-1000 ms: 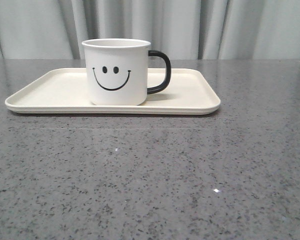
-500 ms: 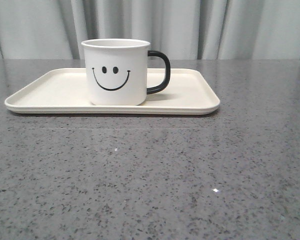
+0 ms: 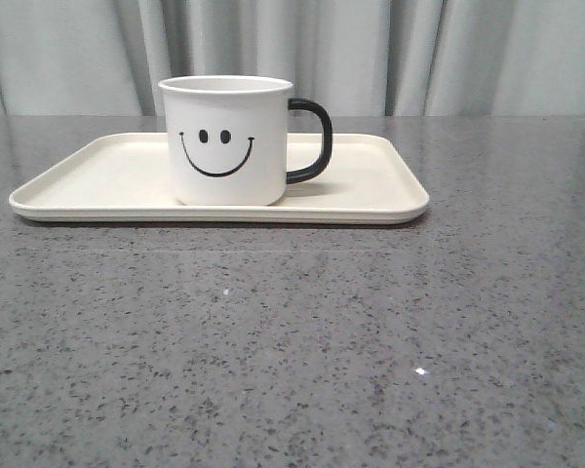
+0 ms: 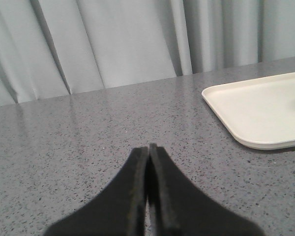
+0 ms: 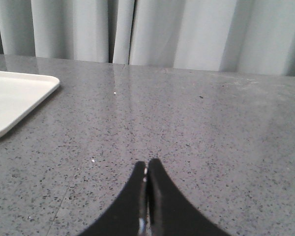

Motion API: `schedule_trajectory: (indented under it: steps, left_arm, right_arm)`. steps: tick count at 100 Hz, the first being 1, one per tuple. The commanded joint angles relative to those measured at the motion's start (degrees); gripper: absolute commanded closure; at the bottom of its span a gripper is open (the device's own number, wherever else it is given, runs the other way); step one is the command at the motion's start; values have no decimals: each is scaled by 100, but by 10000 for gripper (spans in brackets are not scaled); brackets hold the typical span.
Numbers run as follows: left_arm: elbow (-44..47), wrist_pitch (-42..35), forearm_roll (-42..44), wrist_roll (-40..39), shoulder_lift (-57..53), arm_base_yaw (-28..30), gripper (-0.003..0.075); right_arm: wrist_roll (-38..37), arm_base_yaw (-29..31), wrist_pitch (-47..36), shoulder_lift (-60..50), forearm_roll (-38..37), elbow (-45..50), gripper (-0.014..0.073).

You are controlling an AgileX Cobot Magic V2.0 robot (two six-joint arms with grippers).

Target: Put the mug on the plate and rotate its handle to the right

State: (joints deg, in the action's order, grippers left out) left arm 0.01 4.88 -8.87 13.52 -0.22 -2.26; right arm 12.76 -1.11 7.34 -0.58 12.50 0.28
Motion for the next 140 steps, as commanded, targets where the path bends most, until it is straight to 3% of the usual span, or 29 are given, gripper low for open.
schedule_trajectory:
  steps: [1, 140]
  left_arm:
    - [62, -488, -17, -1, -172, -46, 740]
    - [62, -488, -17, -1, -172, -46, 740]
  right_arm:
    - [-10, 27, -798, -121, 48, 36, 659]
    - [-10, 27, -901, -121, 61, 132, 659]
